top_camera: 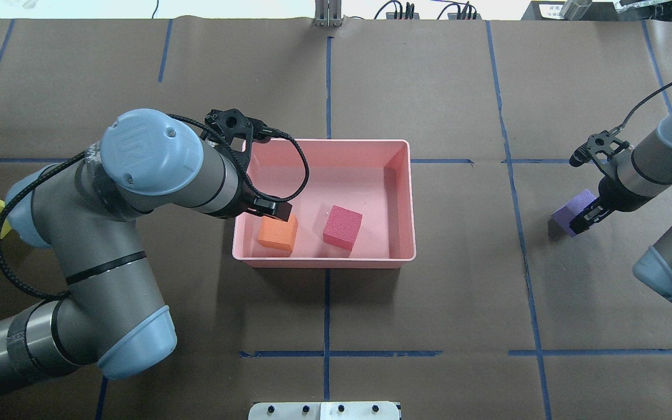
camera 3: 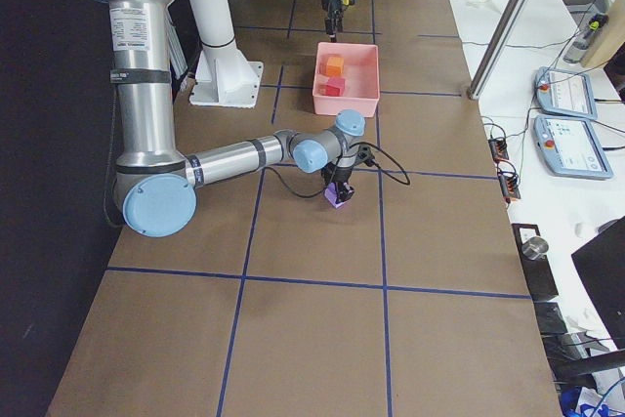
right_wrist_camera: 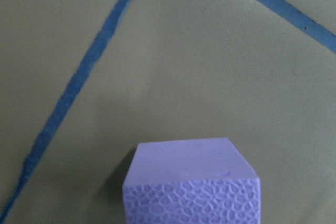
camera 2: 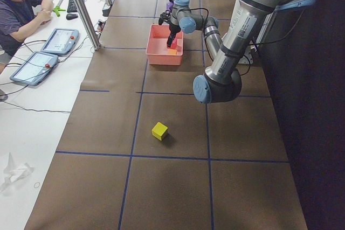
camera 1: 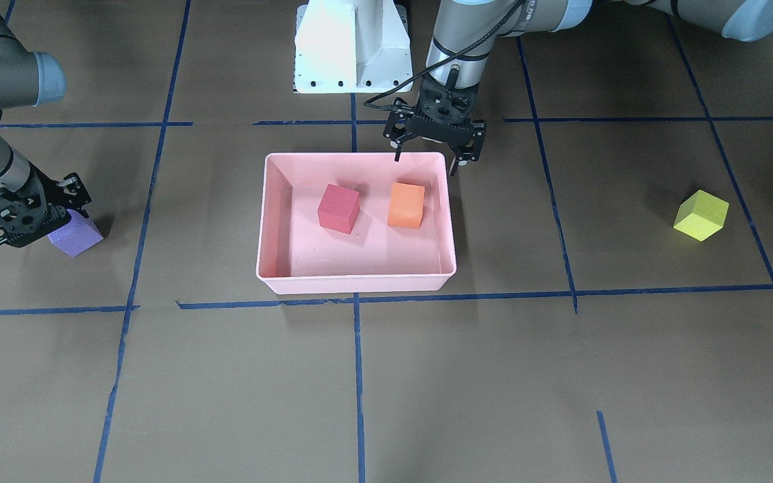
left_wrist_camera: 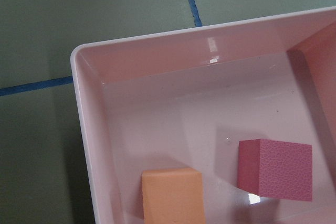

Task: Place blocks into pink bin with both arms
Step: 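Grasp the purple cube with the right gripper while the left gripper withdraws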

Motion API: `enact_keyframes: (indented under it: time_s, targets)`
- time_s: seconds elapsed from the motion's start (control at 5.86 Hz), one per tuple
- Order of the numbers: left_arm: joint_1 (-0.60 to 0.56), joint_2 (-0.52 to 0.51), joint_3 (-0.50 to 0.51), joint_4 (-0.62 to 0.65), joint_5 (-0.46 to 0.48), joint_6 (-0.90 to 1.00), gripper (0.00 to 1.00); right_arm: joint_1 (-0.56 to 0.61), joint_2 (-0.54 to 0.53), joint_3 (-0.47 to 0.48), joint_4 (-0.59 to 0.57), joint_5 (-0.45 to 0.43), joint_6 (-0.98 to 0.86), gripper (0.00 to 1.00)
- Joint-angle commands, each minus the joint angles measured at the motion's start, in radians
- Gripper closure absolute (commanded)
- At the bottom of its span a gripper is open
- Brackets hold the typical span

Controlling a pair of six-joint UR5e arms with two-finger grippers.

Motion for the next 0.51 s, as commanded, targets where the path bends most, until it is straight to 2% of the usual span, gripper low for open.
enact_keyframes:
  time_s: [0.0,0.17,0.34]
  targets:
    - [-0.099,0.070,-0.015,0.013,-0.122,0.253,0.00,-0.002,0.046,0.064,-0.009,0.045,0.277,0.65]
    - [-0.180,0.129,-0.015,0.010,-0.196,0.425,0.00,-0.008,0.100,0.078,-0.015,0.070,0.416,0.64]
    - [-0.261,0.195,-0.009,0.008,-0.238,0.610,0.00,-0.037,0.196,0.098,-0.102,0.071,0.553,0.64]
